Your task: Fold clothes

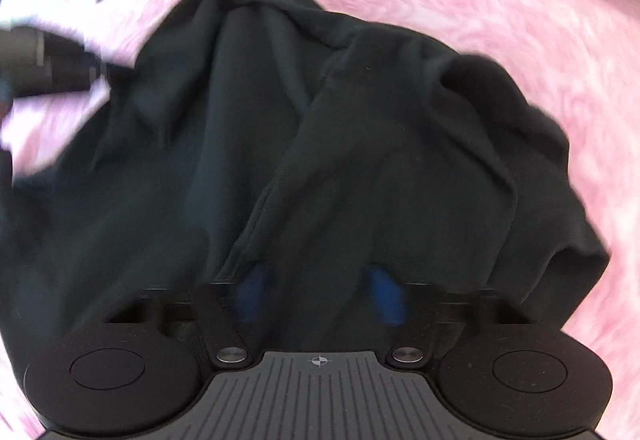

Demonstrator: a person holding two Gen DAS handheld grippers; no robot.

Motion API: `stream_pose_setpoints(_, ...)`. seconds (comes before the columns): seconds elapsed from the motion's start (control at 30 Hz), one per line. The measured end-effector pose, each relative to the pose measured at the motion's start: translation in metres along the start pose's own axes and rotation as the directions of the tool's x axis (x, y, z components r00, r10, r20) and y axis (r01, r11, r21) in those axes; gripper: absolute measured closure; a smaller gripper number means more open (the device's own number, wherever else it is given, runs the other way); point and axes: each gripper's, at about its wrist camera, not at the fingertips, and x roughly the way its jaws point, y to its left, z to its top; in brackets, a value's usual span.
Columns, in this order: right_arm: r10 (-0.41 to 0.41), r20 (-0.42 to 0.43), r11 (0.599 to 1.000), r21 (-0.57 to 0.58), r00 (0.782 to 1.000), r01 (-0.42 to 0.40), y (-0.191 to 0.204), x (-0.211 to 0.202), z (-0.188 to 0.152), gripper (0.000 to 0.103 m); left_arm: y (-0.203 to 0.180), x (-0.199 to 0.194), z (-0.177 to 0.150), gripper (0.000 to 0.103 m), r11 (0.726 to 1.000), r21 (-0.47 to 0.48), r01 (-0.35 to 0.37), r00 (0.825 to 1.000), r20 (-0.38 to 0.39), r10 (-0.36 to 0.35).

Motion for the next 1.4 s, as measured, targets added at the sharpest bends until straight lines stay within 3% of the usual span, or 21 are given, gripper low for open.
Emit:
stream_pose_setpoints(0.1,0.023,0.008,1.0,0.004,1.0,-0.023,-0.01,-0.022,0.005,0.103,0.045,-0.01,-0.001,0.098,0.989,-0.085,-0.121,0.993,0.005,0.122)
stream_pose_setpoints(0.23,0.026,0.083,0.994,-0.112,0.996,-0.017,-0.024,-0.06,0.046,0.103,0.073,-0.024,0.0,0.089,0.983,-0.132,-0.131,0.991,0.015,0.134)
stream_pose_setpoints(0.33,-0.019,0.201,0.98,-0.192,0.979,0.058,-0.037,-0.084,0.105,0.103,0.067,-0.042,-0.006,0.085,0.981,-0.104,-0.163,0.986,0.028,0.166)
stream_pose_setpoints(0.37,-0.048,0.249,0.973,-0.208,0.967,0.101,-0.041,-0.091,0.127,0.103,0.064,-0.045,-0.01,0.084,0.98,-0.104,-0.168,0.985,0.023,0.171)
stream_pose_setpoints(0.43,-0.115,0.369,0.961,-0.195,0.922,0.198,-0.053,-0.1,0.167,0.103,0.057,-0.051,-0.02,0.084,0.979,-0.107,-0.176,0.984,0.008,0.177)
stream_pose_setpoints(0.53,-0.239,0.529,0.914,-0.161,0.814,0.373,-0.064,-0.101,0.206,0.102,0.042,-0.056,-0.041,0.08,0.981,-0.122,-0.152,0.988,-0.039,0.149)
stream_pose_setpoints(0.57,-0.273,0.554,0.895,-0.154,0.786,0.419,-0.064,-0.102,0.21,0.095,0.035,-0.058,-0.051,0.078,0.983,-0.119,-0.138,0.99,-0.059,0.132)
stream_pose_setpoints(0.6,-0.28,0.563,0.893,-0.143,0.777,0.426,-0.063,-0.104,0.206,0.076,0.029,-0.061,-0.061,0.077,0.986,-0.117,-0.123,0.99,-0.079,0.114)
stream_pose_setpoints(0.63,-0.274,0.569,0.902,-0.128,0.775,0.413,-0.063,-0.108,0.198,0.045,0.022,-0.063,-0.07,0.075,0.988,-0.118,-0.102,0.991,-0.099,0.091)
stream_pose_setpoints(0.67,-0.261,0.56,0.916,-0.115,0.786,0.385,-0.063,-0.11,0.184,0.034,0.015,-0.065,-0.079,0.071,0.99,-0.116,-0.08,0.991,-0.12,0.066)
stream_pose_setpoints(0.7,-0.248,0.527,0.93,-0.104,0.813,0.351,-0.063,-0.111,0.166,0.028,0.01,-0.068,-0.088,0.07,0.992,-0.108,-0.058,0.989,-0.14,0.042)
stream_pose_setpoints(0.83,-0.201,0.318,0.975,-0.021,0.927,0.219,-0.069,-0.107,0.068,0.028,-0.001,-0.089,-0.122,0.064,0.993,-0.116,-0.024,0.982,-0.19,0.001)
stream_pose_setpoints(0.93,-0.156,0.146,0.988,0.039,0.977,0.152,-0.061,-0.098,-0.01,0.028,-0.008,-0.117,-0.149,0.06,0.999,-0.049,-0.002,0.983,-0.185,-0.007)
stream_pose_setpoints(1.07,-0.09,-0.005,0.987,0.13,0.996,0.09,-0.035,-0.091,-0.094,0.028,-0.03,-0.146,-0.182,0.054,0.985,0.158,0.064,0.979,-0.202,-0.032)
stream_pose_setpoints(1.13,-0.035,-0.025,0.966,0.255,0.999,0.04,-0.034,-0.094,-0.121,0.028,-0.046,-0.153,-0.195,0.054,0.951,0.302,0.072,0.987,-0.162,-0.023)
stream_pose_setpoints(1.17,-0.004,-0.024,0.941,0.338,1.0,0.012,-0.035,-0.095,-0.133,0.028,-0.053,-0.156,-0.202,0.054,0.925,0.373,0.072,0.99,-0.14,-0.021)
stream_pose_setpoints(1.27,0.07,-0.001,0.875,0.481,0.998,-0.061,-0.027,-0.094,-0.16,0.028,-0.079,-0.148,-0.22,0.056,0.789,0.611,0.055,0.998,-0.056,-0.026)
stream_pose_setpoints(1.3,0.08,0.011,0.876,0.477,0.997,-0.075,-0.019,-0.095,-0.164,0.028,-0.075,-0.146,-0.215,0.06,0.797,0.6,0.072,0.997,-0.057,-0.047)
stream_pose_setpoints(1.37,0.099,0.037,0.881,0.462,0.994,-0.105,-0.003,-0.097,-0.171,0.028,-0.065,-0.14,-0.206,0.091,0.817,0.566,0.11,0.994,-0.063,-0.09)
stream_pose_setpoints(1.4,0.116,0.052,0.876,0.465,0.992,-0.126,0.004,-0.097,-0.173,0.028,-0.06,-0.138,-0.201,0.093,0.826,0.549,0.129,0.992,-0.065,-0.112)
